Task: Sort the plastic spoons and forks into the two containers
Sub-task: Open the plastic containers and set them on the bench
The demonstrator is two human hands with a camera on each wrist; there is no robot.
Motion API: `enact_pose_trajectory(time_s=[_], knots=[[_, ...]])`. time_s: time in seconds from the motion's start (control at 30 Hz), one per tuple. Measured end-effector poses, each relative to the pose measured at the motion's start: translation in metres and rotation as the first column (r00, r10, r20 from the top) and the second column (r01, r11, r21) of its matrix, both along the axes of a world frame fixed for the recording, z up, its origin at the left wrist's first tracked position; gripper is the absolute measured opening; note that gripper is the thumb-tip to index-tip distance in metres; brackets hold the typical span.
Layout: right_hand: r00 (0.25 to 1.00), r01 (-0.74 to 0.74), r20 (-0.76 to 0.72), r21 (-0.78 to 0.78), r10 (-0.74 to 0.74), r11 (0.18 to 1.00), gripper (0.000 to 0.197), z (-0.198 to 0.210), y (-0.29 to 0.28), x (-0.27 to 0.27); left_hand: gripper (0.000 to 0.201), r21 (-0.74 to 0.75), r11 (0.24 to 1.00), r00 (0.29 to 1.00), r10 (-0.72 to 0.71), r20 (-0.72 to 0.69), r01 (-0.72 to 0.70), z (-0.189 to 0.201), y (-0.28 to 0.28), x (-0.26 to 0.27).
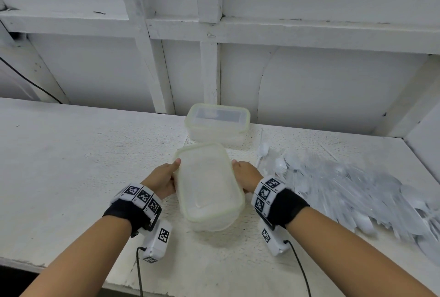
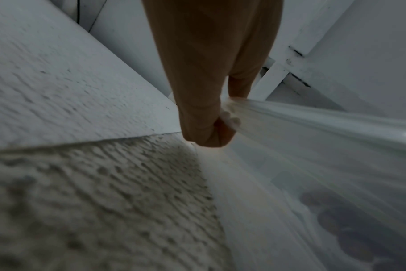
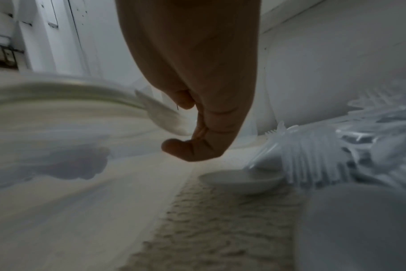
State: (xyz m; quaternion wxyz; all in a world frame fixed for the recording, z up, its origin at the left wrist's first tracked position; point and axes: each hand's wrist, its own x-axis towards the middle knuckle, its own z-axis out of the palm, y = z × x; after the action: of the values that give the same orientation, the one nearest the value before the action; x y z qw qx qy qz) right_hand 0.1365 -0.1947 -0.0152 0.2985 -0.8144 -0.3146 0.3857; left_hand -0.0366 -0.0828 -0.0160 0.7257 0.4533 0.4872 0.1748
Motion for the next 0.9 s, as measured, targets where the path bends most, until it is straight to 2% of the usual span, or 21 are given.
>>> enact_pose_trajectory(time_s=[0.13, 0.23, 0.3, 0.43, 0.53, 0.63, 0.7, 0.83, 0.9], knots=[[0.999, 0.020, 0.042, -0.007, -0.020, 1.000, 0.052, -0.005, 0.006, -0.005, 0.032, 0.034, 0.999, 0.999, -0.007, -0.050, 0.008, 0.003, -0.001, 0.000], [0.998, 0.033, 0.050, -0.016, -0.032, 0.999, 0.052, -0.007, 0.006, -0.007, 0.034, 0.118, 0.992, 0.990, -0.035, -0.133, 0.051, 0.003, 0.003, -0.001], [0.997, 0.049, 0.065, -0.004, -0.048, 0.999, 0.050, -0.008, 0.006, -0.007, 0.029, 0.161, 0.985, 0.984, -0.032, -0.178, 0.061, 0.003, 0.004, -0.002], [0.988, 0.092, 0.125, 0.024, -0.094, 0.995, 0.043, -0.010, 0.008, -0.006, 0.027, 0.165, 0.985, 0.982, -0.019, -0.189, 0.051, 0.003, 0.003, -0.003], [0.982, 0.064, 0.181, -0.005, -0.062, 0.998, 0.041, -0.012, 0.010, -0.006, 0.030, 0.159, 0.985, 0.974, -0.031, -0.224, 0.068, 0.006, 0.003, -0.003], [0.945, -0.050, 0.318, -0.105, 0.081, 0.993, 0.044, -0.006, 0.006, -0.003, 0.032, 0.223, 0.965, 0.937, -0.052, -0.345, 0.135, 0.013, 0.007, -0.005], [0.885, -0.150, 0.425, -0.125, 0.189, 0.981, 0.047, 0.007, 0.000, -0.003, 0.031, 0.266, 0.950, 0.932, -0.058, -0.358, 0.161, 0.023, 0.008, -0.005], [0.765, -0.432, 0.532, 0.004, 0.364, 0.902, 0.066, 0.049, -0.022, -0.024, 0.019, 0.267, 0.959, 0.974, -0.038, -0.223, 0.098, 0.050, 0.008, 0.002], [0.700, -0.529, 0.553, -0.021, 0.451, 0.848, 0.078, 0.067, -0.034, -0.041, 0.017, 0.285, 0.954, 0.988, -0.051, -0.149, 0.092, 0.065, 0.007, 0.011]])
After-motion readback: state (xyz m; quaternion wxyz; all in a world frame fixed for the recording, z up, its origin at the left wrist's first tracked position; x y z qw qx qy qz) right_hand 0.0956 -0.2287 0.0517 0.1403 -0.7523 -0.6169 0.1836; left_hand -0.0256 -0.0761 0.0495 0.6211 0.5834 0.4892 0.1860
